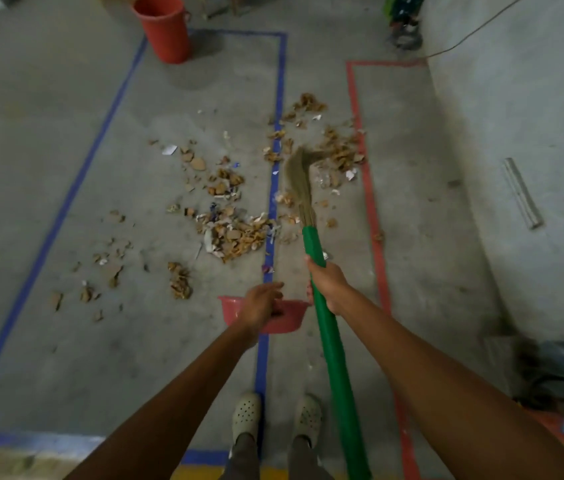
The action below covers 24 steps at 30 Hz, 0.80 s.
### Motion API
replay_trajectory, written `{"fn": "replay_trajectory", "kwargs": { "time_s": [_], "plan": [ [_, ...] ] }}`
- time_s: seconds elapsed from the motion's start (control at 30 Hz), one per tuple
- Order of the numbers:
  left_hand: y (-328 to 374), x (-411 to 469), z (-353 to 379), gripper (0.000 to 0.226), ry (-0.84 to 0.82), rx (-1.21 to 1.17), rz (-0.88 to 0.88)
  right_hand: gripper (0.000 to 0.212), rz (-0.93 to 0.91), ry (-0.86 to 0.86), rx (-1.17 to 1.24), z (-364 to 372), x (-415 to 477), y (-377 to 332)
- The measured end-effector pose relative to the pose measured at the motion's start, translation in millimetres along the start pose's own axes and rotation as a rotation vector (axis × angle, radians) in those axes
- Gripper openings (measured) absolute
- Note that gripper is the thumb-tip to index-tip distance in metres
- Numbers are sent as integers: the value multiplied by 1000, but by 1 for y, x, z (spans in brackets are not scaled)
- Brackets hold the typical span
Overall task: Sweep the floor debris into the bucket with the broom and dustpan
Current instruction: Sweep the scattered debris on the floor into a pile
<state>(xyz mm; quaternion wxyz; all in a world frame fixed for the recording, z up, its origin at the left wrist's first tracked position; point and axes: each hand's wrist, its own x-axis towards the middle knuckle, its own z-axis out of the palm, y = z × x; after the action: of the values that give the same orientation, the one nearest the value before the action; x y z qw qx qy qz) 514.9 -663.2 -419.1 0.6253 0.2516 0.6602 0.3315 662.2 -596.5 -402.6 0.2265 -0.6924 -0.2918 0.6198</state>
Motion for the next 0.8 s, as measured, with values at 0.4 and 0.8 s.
{"fn": "replay_trajectory", "kwargs": {
  "time_s": [0.4,0.8],
  "plan": [
    [-82,40,-95,69,332,-217,29,17,127,-228,-515,25,43,98],
    [-202,58,-241,28,540,-442,-269,41,21,-358,-887,150,69,158]
  ]
}}
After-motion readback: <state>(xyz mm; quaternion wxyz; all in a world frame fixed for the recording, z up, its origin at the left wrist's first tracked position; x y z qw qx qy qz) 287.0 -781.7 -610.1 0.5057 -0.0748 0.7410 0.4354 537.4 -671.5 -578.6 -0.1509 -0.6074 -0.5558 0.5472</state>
